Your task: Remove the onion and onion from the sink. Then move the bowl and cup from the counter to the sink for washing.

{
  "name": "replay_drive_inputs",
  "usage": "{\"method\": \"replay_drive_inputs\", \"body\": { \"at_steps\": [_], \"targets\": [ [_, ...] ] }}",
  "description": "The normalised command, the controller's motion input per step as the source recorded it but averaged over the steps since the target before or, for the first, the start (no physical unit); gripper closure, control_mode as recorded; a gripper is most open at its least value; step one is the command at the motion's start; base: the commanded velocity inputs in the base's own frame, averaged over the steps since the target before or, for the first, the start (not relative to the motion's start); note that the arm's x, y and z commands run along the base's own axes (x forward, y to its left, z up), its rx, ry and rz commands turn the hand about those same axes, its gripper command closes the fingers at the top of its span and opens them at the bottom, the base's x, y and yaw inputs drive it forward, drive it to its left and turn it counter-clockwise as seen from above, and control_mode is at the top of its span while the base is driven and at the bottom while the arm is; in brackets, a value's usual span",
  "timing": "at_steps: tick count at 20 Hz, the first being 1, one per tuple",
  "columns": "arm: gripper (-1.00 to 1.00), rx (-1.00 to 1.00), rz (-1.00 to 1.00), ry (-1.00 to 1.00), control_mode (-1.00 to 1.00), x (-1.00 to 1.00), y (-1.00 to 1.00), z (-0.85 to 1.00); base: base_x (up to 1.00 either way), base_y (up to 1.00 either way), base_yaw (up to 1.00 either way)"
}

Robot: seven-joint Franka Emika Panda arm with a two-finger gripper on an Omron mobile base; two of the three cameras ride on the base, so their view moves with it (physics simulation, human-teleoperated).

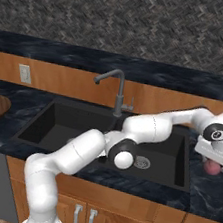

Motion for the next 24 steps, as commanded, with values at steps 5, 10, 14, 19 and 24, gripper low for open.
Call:
{"method": "replay_drive_inputs", "body": {
  "at_steps": [5,10,14,19,24],
  "targets": [
    [1.00,0.00,-0.01,0.10,-1.00,-0.24,0.00,-0.14,0.00,0.00,0.00],
    [1.00,0.05,-0.01,0.07,-1.00,-0.22,0.00,-0.12,0.00,0.00,0.00],
    [1.00,0.07,0.00,0.02,-1.00,-0.23,0.03,-0.16,0.00,0.00,0.00],
    [1.00,0.10,0.00,0.00,-1.00,-0.14,0.08,-0.26,0.00,0.00,0.00],
    [1.00,0.03,0.00,0.00,-1.00,0.01,-0.01,-0.22,0.00,0.00,0.00]
  ]
}}
